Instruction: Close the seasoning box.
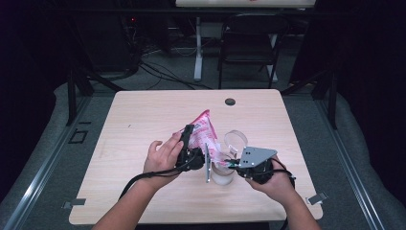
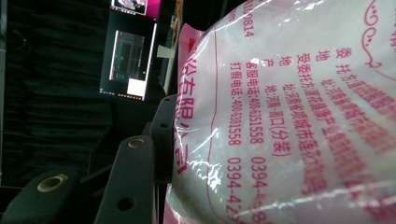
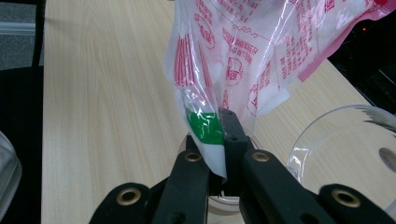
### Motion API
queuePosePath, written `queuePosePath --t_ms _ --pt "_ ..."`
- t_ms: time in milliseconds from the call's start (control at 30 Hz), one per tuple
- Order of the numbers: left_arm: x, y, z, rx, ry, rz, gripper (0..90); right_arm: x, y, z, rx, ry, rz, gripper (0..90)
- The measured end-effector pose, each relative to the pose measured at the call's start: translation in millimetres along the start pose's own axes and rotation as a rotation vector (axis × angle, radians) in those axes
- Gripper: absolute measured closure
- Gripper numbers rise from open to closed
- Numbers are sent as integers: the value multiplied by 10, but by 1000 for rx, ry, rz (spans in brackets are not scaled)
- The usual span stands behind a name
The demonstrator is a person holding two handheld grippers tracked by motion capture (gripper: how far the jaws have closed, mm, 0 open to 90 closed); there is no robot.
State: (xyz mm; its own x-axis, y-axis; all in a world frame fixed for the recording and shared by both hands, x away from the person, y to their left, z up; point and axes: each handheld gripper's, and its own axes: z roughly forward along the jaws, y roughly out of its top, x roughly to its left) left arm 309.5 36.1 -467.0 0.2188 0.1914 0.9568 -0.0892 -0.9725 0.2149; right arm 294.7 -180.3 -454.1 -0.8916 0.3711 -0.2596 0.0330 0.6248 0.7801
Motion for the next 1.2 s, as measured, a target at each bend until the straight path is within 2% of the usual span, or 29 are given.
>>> queuePosePath --t_ms 900,1200 --pt "16 19 -12 -1 4 6 605 -4 -1 -13 2 -4 -1 900" --pt "22 29 -15 -3 14 20 605 -7 -5 -14 -1 -4 3 900"
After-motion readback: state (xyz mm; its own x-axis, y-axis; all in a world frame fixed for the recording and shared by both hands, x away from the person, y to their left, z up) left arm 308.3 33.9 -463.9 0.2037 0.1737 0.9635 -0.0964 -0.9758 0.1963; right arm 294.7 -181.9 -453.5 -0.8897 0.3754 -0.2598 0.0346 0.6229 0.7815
